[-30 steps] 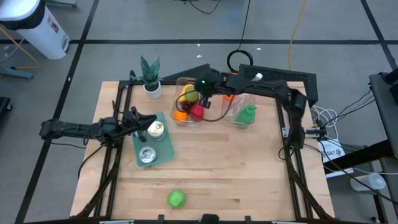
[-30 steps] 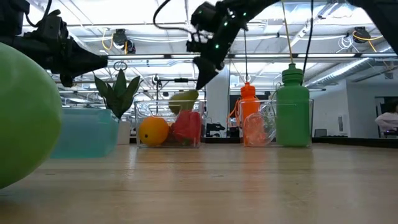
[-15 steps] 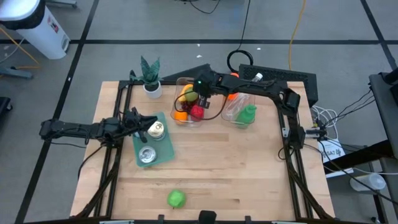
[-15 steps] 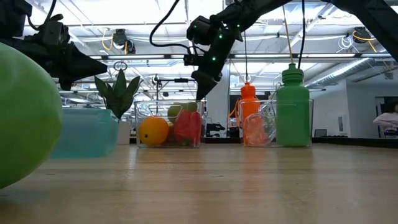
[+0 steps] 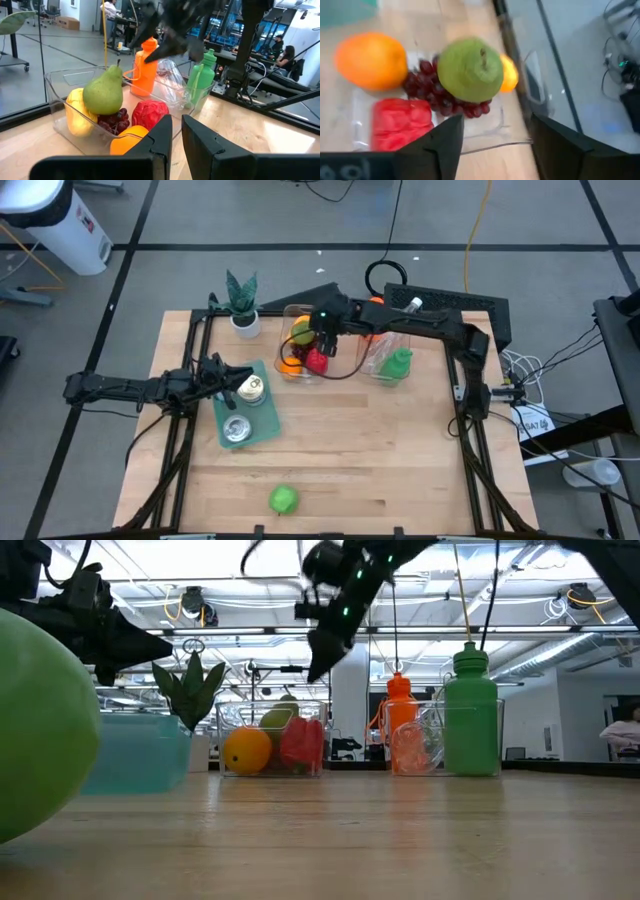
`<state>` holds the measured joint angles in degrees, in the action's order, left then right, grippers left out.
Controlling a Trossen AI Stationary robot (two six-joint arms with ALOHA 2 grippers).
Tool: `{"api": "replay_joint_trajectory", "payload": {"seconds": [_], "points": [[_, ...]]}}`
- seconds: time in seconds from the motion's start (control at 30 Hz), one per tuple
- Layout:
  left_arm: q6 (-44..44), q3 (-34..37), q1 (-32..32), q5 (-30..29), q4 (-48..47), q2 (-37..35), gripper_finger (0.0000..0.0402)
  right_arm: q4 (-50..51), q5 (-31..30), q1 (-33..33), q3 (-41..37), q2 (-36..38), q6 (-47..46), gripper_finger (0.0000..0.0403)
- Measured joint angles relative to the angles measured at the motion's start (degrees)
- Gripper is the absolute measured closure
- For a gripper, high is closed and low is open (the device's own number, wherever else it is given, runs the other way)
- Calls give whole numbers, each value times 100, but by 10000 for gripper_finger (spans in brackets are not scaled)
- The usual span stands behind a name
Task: Pick & Place Food Item
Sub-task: Put the green apple into the left transparent bin
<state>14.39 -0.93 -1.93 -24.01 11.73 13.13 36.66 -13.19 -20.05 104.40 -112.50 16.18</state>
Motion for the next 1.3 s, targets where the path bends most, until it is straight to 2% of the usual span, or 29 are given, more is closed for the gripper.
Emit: {"api": "replay_joint_trajectory", "payload": {"seconds": [0.23,0.37,0.43,0.53,0.63,0.8,0.87,1.07,1.2,1.3], "points": [[5,0,0,2,3,0,352,27,27,443,0,1192,-38,173],[308,0,-2,341,-143,-2,352,-1,657,915,-216,2167,-145,196],[333,0,-4,504,-240,1,352,-200,571,1364,-572,2704,-161,220],[210,0,-4,662,-326,0,352,-729,951,2007,-1524,3694,-328,267],[186,0,-4,675,-289,-2,352,-1975,1307,2487,-2742,4875,-847,319],[141,0,-4,663,-248,-2,352,-3108,1146,3103,-4778,6825,-1676,394],[111,0,-5,766,-253,0,352,-3321,885,3359,-5522,7523,-1838,394],[122,0,-7,948,134,-2,352,-4027,845,3737,-7252,9015,-1918,400],[127,0,-7,935,417,-2,352,-3450,354,3578,-7582,9765,-1830,400],[165,0,-7,920,517,-2,352,-2976,274,3349,-7577,10275,-1965,402]]}}
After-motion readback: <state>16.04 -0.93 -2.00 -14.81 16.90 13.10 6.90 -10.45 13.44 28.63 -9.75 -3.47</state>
